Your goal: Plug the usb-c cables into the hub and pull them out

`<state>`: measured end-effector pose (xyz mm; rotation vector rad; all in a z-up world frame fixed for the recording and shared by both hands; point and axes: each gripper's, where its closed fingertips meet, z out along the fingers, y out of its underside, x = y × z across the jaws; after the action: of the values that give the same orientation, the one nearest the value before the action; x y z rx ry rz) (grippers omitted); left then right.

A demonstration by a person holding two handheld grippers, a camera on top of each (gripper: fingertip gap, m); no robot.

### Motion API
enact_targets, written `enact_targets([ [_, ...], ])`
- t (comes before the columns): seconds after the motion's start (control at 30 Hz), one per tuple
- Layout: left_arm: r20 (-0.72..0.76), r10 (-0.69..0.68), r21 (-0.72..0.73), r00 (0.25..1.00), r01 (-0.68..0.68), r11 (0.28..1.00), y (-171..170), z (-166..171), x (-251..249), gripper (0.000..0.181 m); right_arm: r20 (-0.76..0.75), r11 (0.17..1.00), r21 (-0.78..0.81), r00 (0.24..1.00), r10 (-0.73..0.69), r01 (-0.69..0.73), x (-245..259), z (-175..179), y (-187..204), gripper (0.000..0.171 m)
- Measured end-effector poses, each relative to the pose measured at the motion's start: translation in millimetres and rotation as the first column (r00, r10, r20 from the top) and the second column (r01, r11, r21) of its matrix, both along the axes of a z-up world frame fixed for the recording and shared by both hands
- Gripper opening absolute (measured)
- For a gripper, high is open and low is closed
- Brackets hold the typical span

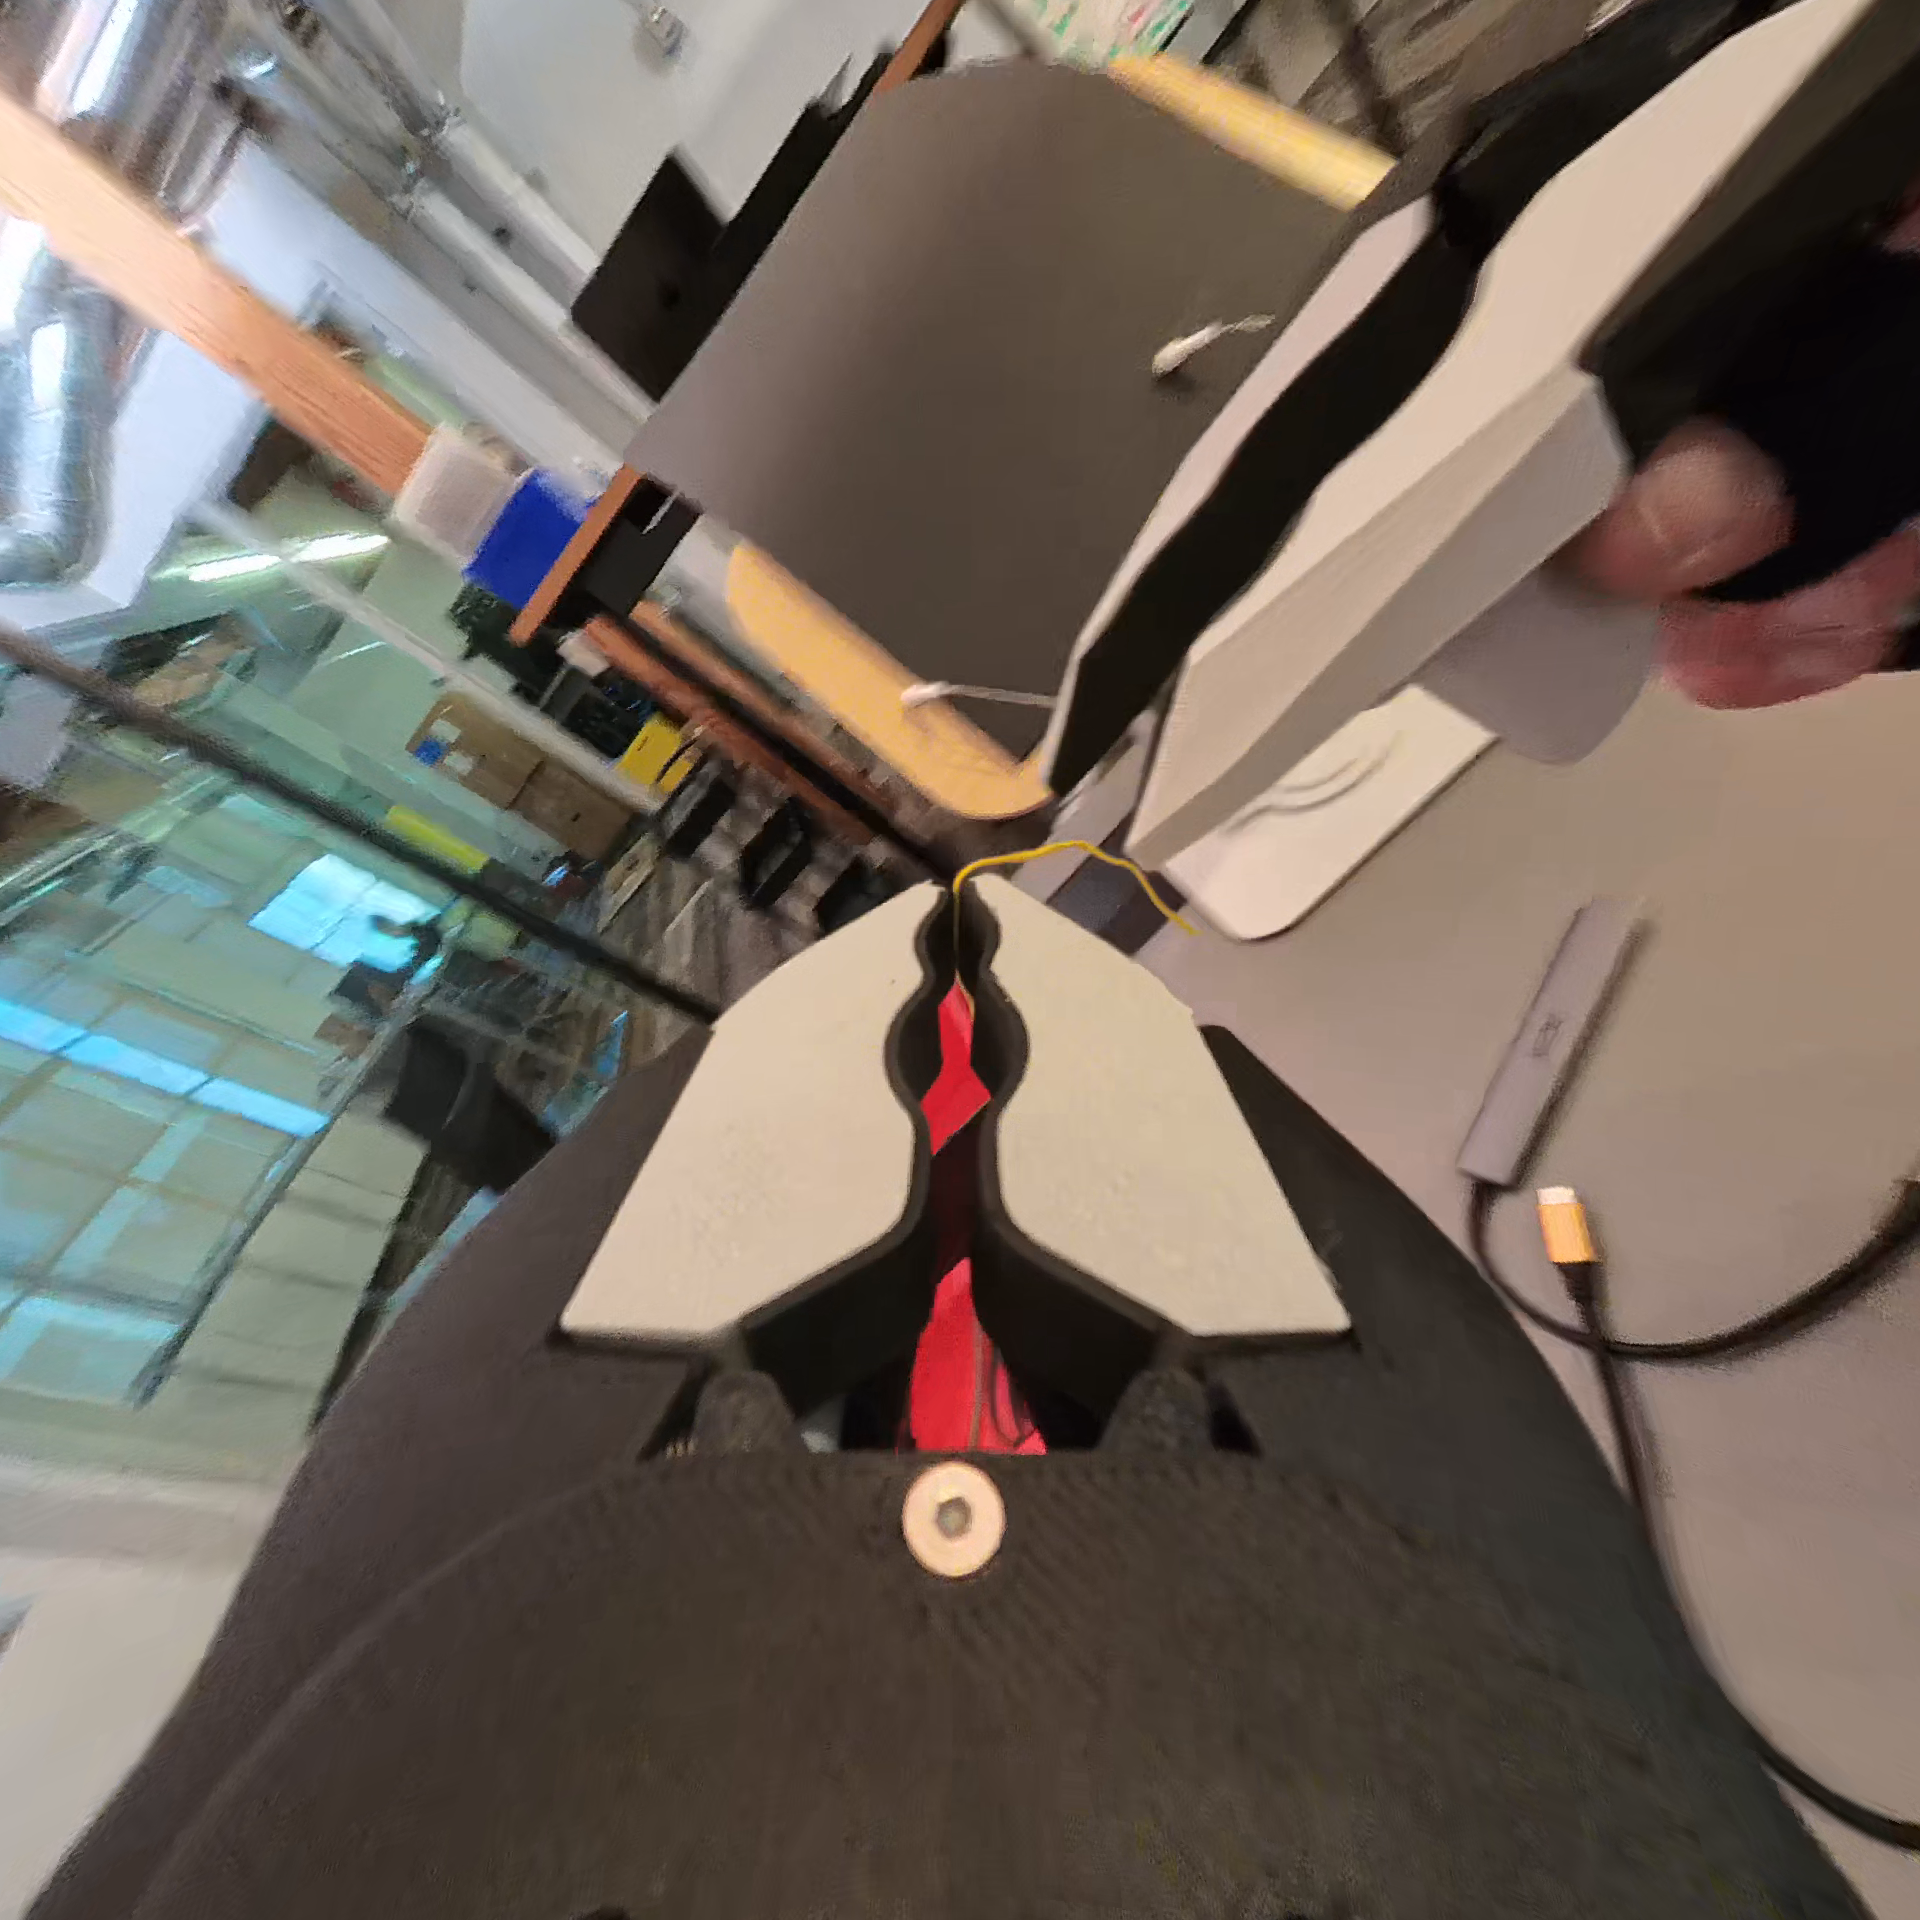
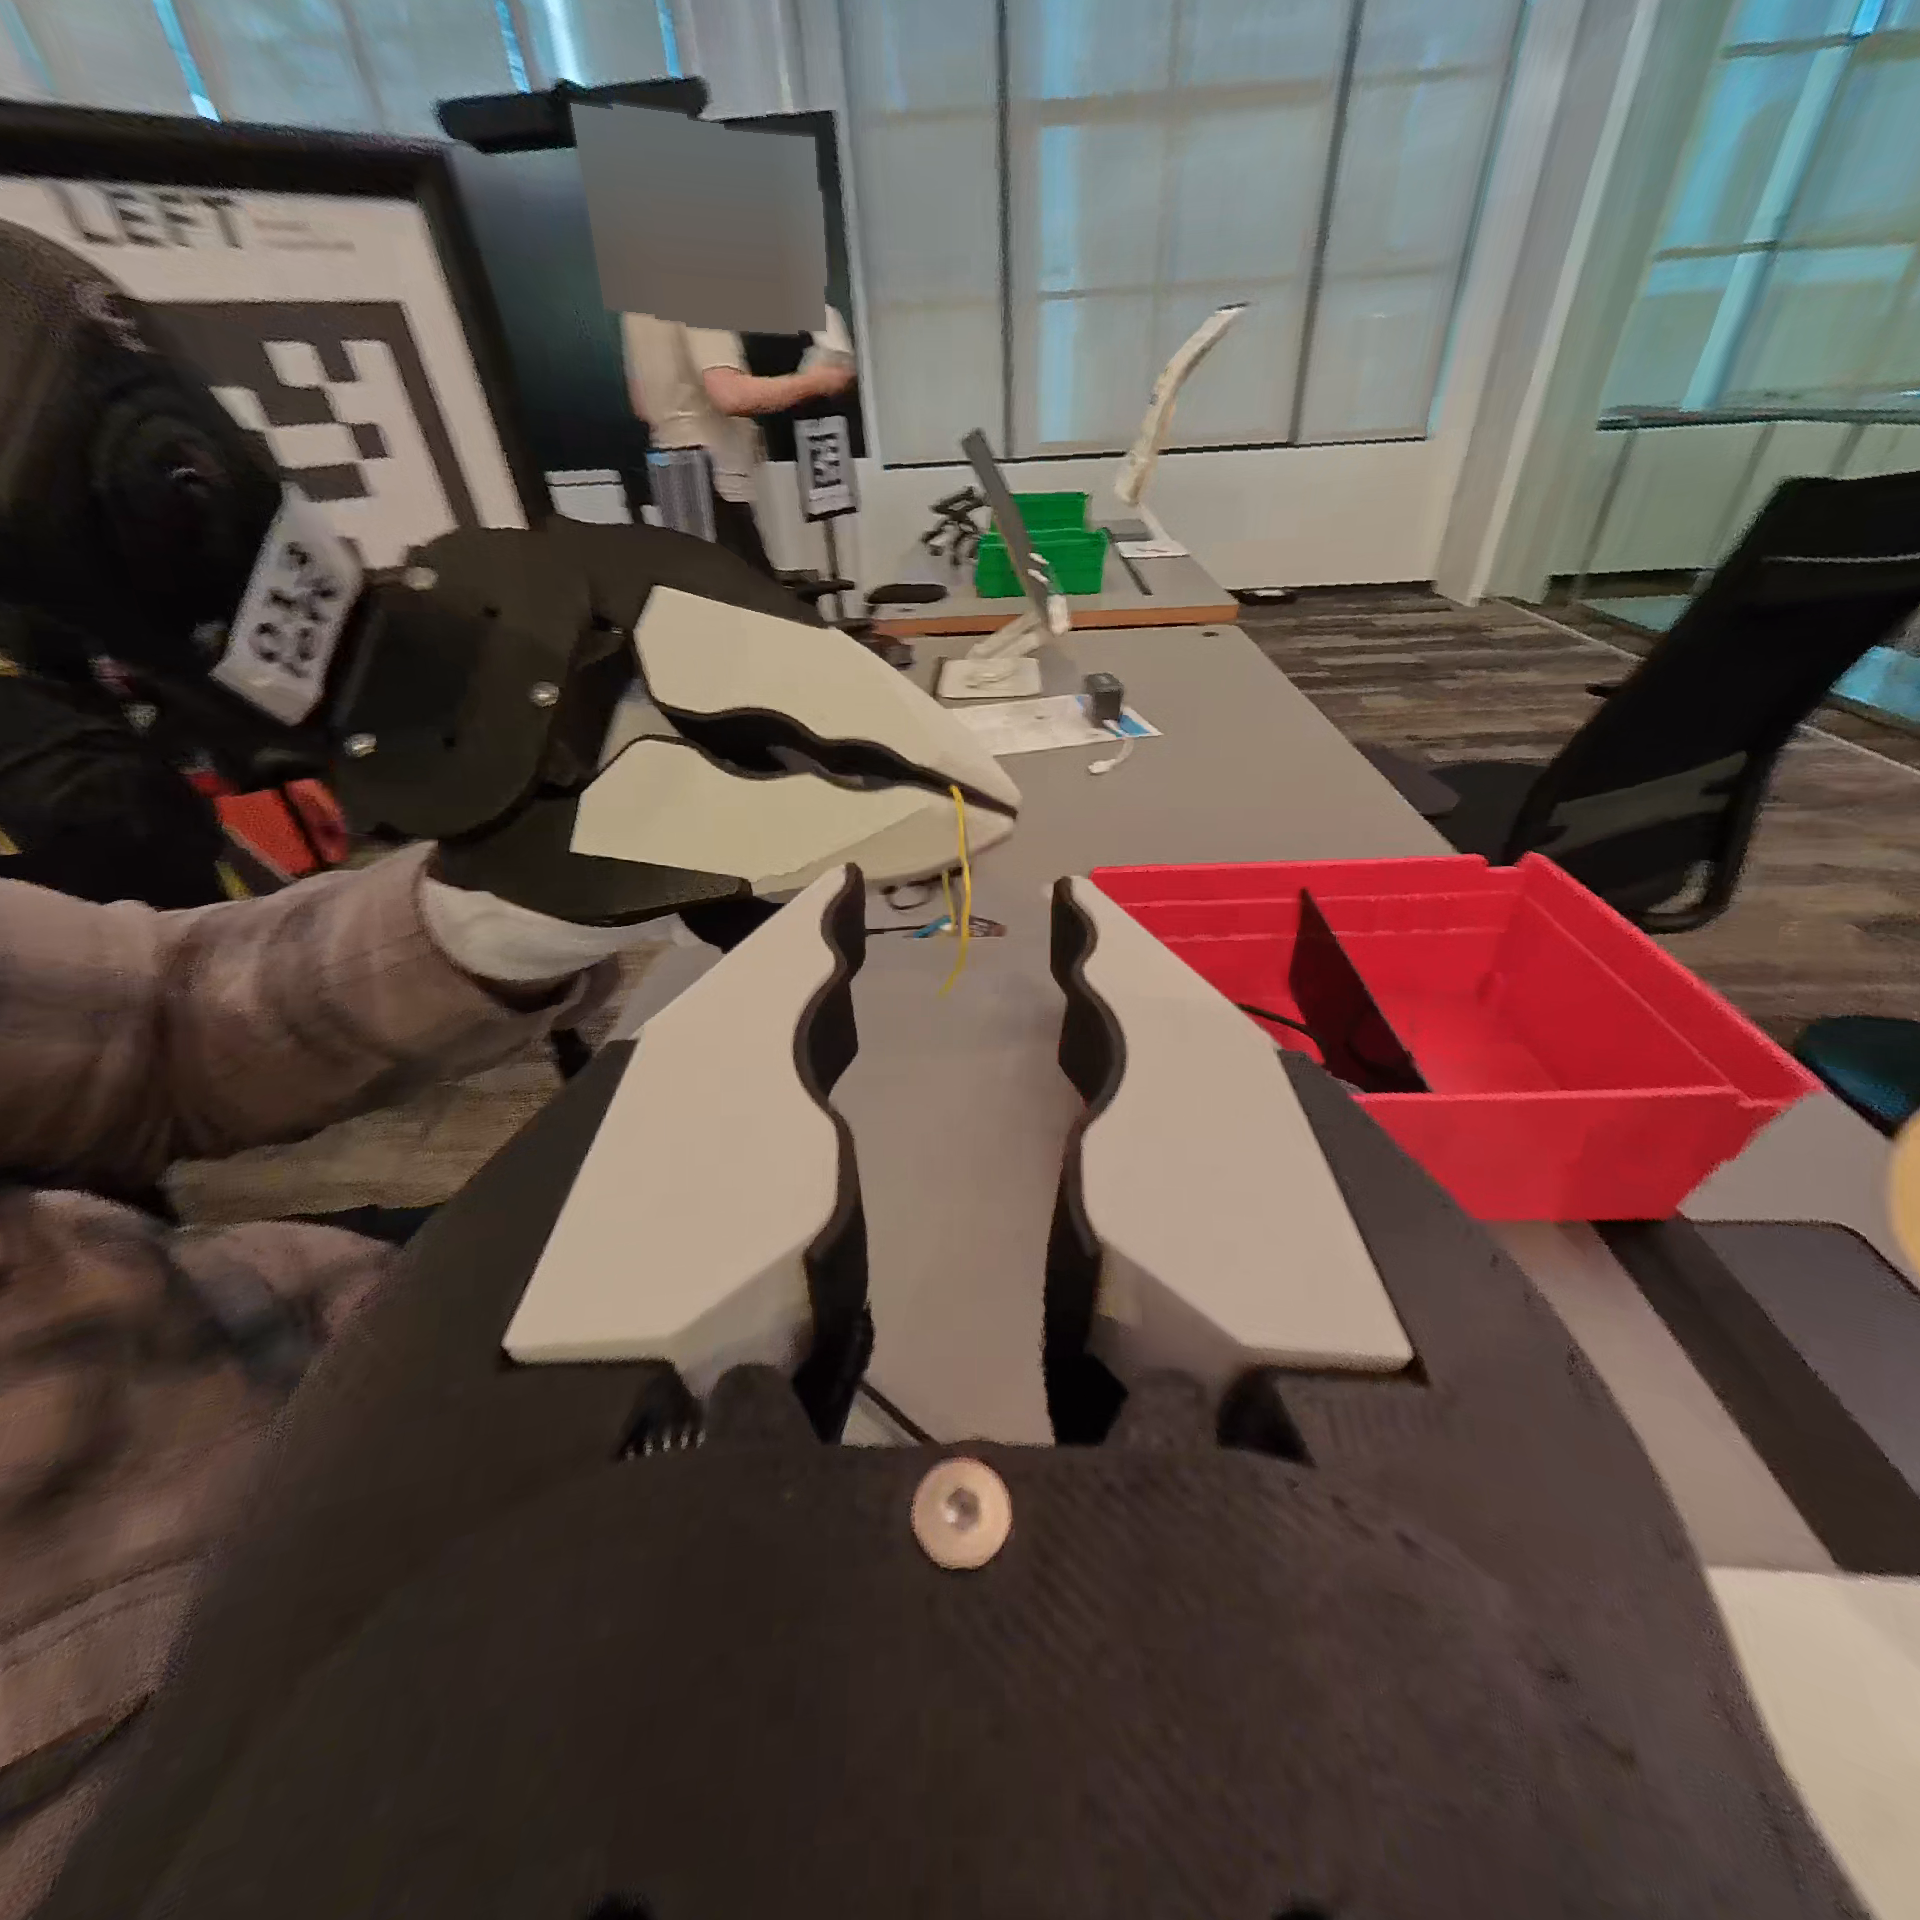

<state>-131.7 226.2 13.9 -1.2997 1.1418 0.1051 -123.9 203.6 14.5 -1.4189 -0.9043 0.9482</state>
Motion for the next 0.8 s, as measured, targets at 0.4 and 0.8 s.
enact_targets([
  [0.4,0.266,-0.456,-0.165,0.849,0.506,0.847,-45.7,29.5,15.1,0.000,-0.368,0.844,-0.149,0.821,0.436,-0.515,12.6,7.4,-29.5,0.049],
  [0.8,0.361,-0.576,-0.186,0.733,0.662,0.726,-62.3,21.0,28.1,0.000,-0.263,0.841,-0.144,0.839,0.476,-0.522,-18.8,-12.4,-41.9,0.028],
])
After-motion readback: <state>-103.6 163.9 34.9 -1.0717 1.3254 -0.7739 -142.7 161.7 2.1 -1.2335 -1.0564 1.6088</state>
